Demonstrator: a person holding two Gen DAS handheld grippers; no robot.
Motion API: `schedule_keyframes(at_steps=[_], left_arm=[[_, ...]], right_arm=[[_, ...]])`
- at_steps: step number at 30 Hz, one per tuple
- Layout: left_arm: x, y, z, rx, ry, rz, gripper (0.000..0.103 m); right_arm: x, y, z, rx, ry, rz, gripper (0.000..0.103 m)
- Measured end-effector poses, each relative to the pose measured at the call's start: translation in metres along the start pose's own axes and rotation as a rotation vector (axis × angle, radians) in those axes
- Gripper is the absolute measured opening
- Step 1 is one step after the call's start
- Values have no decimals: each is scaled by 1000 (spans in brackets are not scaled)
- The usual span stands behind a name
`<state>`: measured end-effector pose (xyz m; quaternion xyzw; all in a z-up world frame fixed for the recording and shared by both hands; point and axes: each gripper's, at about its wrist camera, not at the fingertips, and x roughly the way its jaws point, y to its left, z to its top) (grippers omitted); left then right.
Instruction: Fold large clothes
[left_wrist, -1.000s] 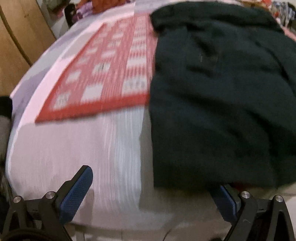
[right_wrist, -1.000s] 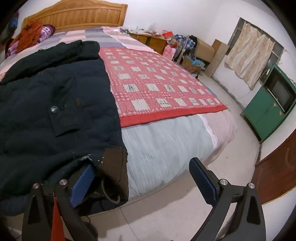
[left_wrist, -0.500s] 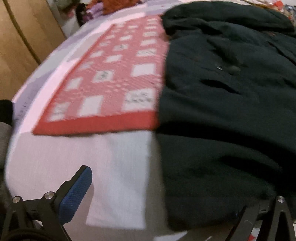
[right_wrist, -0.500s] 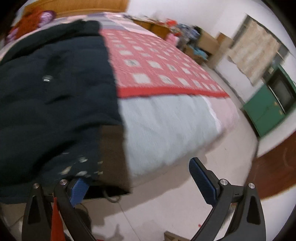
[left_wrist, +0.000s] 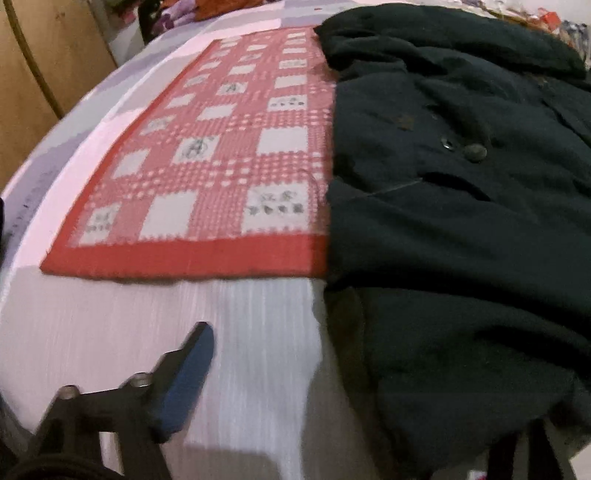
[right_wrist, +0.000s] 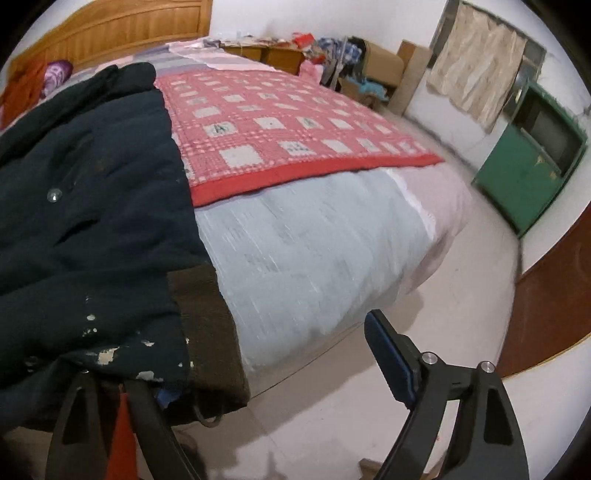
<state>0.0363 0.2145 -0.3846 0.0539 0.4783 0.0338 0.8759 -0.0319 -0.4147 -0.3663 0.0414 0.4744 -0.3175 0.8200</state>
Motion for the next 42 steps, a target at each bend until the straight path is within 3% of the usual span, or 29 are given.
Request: schedule_keyframes(at_steps=[1, 2, 3, 4, 5, 7, 12, 23, 30, 42], left_arm=[[1, -11, -1, 35, 13, -39, 38], [1, -21, -1, 76, 18, -46, 22], [1, -26, 1, 98, 15, -28, 20], [3, -25, 2, 87, 15, -32, 20], [4, -19, 3, 41, 25, -60, 20], [2, -11, 3, 5, 28, -85, 21], [-26, -10, 5, 31, -20, -103, 13], [-95, -2, 14, 68, -103, -144, 13], [-127, 9, -2, 75, -72, -155, 12], [-186, 26, -39, 74, 49, -193, 12]], right_arm=[[-1, 6, -1, -22, 1, 16, 77], [-1, 12, -1, -43, 6, 41, 59], [1, 22, -2, -76, 28, 81, 50], [4, 31, -3, -104, 53, 107, 35], [6, 35, -3, -110, 66, 127, 28], [8, 33, -1, -78, 77, 134, 26], [1, 22, 2, -43, 84, 166, 19], [-62, -2, 27, -19, -23, 241, 16], [-102, -10, 32, -81, -41, 287, 15], [-172, -48, 0, -130, 77, 276, 15]])
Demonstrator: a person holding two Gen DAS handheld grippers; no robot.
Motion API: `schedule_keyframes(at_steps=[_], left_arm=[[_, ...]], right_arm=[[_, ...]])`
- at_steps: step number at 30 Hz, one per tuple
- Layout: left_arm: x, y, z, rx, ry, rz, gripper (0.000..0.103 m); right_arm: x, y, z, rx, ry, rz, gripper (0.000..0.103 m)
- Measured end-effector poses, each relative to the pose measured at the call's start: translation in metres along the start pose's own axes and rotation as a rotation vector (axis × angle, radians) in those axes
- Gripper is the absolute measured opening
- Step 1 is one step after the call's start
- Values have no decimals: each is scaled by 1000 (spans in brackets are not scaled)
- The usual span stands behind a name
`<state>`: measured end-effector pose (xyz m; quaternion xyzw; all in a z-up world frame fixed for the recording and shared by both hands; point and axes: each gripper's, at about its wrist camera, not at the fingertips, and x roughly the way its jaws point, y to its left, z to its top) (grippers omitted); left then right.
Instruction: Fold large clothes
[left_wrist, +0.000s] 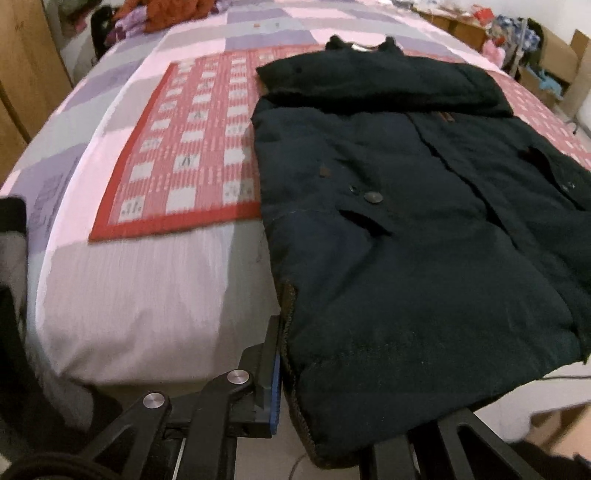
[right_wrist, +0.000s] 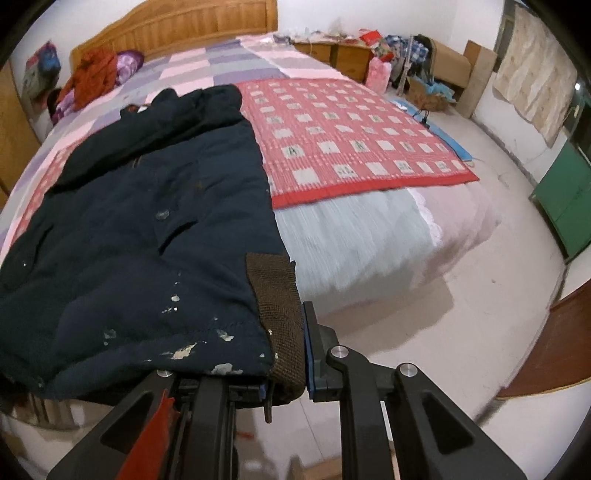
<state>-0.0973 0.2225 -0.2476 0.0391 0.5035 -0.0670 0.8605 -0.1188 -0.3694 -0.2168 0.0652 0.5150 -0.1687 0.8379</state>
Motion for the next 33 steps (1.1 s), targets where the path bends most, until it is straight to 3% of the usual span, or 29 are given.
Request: schedule_keyframes(at_steps=[4, 7, 11, 17, 24, 29, 33], left_arm=[[-20, 7, -1, 5, 35, -2, 12], [-25, 11, 19, 4, 18, -7, 12], [-24, 25, 74, -12, -57, 0, 9], [-4, 36, 175, 32, -190, 3, 9], [62, 45, 306, 38, -238, 30, 9], [141, 41, 385, 21, -167, 68, 9], [201, 35, 426, -13, -92, 82, 9]], right_arm=[[-38, -4, -3, -28, 47, -19, 15], [-59, -3, 15, -46, 29, -32, 15], [-73, 6, 63, -41, -63, -20, 13], [-60, 28, 152, -44, -191, -4, 13], [4, 44, 288, -36, -284, 42, 13], [85, 63, 384, -63, -267, 62, 13], [166, 76, 444, -81, -190, 63, 13]])
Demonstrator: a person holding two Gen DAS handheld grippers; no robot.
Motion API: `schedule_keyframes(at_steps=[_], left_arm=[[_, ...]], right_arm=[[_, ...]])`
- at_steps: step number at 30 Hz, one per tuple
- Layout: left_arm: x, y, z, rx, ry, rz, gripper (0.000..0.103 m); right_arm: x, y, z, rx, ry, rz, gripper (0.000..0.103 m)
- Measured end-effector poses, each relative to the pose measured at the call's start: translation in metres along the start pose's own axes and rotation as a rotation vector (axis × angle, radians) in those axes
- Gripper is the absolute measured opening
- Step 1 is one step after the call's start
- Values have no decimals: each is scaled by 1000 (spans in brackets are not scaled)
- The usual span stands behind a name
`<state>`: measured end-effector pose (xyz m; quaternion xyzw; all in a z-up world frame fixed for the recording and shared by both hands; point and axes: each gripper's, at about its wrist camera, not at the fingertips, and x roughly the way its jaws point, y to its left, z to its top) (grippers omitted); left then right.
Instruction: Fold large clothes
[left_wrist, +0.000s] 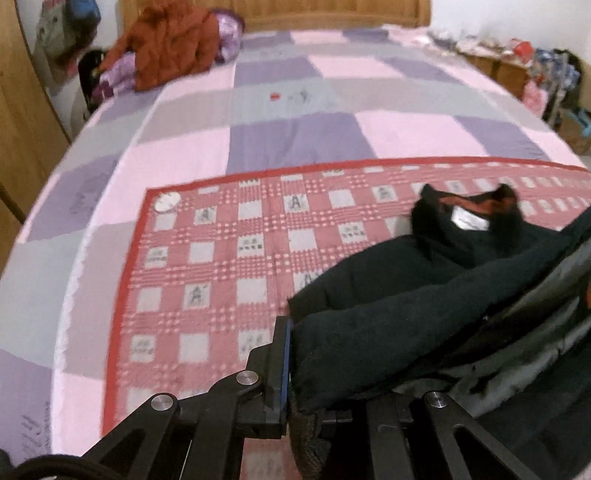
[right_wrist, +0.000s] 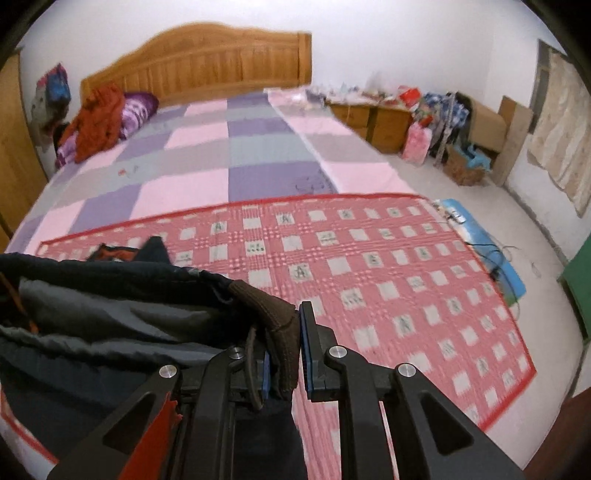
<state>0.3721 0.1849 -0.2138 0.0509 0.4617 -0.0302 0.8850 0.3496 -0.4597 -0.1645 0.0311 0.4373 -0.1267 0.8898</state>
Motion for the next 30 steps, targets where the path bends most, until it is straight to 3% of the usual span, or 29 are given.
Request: schedule_keyframes(at_steps=[6, 13, 18, 19, 21, 23, 26, 28, 30], left_arm=[[86, -19, 14, -4, 96, 54, 9], [138, -21, 15, -50, 168, 27, 14], [141, -8, 30, -30, 222, -12, 50], [139, -4, 35, -17, 235, -42, 53], [133, 2, 46, 24, 242, -69, 69], [121, 10, 61, 38, 214, -85, 78], [100, 30, 86, -59, 153, -152, 81], [86, 37, 94, -105, 104, -159, 83], [72, 31, 94, -84, 71, -160, 84]], right_arm=[[123, 1, 15, 38, 151, -3, 13], [194, 12, 1, 24, 256, -10, 14], [191, 23, 8, -107, 282, -42, 17], [189, 23, 11, -121, 292, -38, 19], [182, 21, 19, -136, 312, -20, 32], [173, 17, 30, -144, 323, -15, 59], [157, 12, 42, -158, 322, 2, 74], [145, 17, 47, -210, 305, -37, 78], [124, 25, 49, -239, 249, -41, 79]])
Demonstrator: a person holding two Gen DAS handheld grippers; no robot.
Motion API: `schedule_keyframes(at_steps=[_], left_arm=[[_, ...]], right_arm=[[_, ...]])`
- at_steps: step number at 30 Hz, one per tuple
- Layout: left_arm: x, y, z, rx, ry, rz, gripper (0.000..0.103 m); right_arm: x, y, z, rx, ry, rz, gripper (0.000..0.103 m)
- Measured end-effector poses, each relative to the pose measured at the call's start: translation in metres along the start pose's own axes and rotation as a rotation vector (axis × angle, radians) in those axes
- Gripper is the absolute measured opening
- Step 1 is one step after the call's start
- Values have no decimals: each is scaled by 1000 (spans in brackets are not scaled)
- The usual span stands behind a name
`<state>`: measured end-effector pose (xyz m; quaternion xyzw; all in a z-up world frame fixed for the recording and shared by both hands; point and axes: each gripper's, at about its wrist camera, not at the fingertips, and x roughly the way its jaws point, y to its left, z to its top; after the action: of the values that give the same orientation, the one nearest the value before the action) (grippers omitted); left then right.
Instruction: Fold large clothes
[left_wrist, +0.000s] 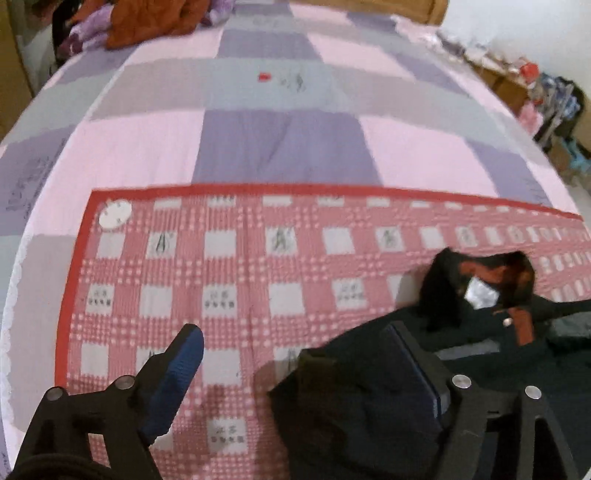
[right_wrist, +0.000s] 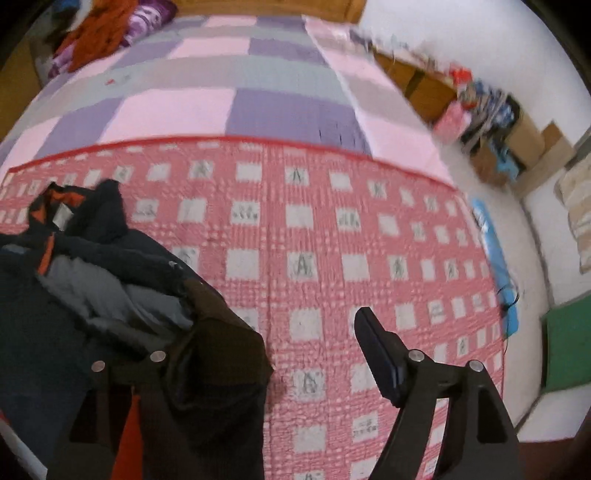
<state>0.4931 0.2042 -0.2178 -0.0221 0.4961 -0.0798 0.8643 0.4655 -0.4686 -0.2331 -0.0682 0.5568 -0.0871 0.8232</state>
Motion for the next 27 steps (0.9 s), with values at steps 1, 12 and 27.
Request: schedule_keyframes(at_steps=[1, 12, 27], left_arm=[[-6, -8, -5, 29, -13, 5, 84], [-31, -120, -120, 215, -26, -149, 84], [25, -193, -216, 210, -56, -67, 98]], right_arm=[[-4, 3, -1, -14, -8, -17, 80], [-32, -17, 10, 142, -84, 19, 85], [-11, 169, -176, -88, -110, 8, 94]])
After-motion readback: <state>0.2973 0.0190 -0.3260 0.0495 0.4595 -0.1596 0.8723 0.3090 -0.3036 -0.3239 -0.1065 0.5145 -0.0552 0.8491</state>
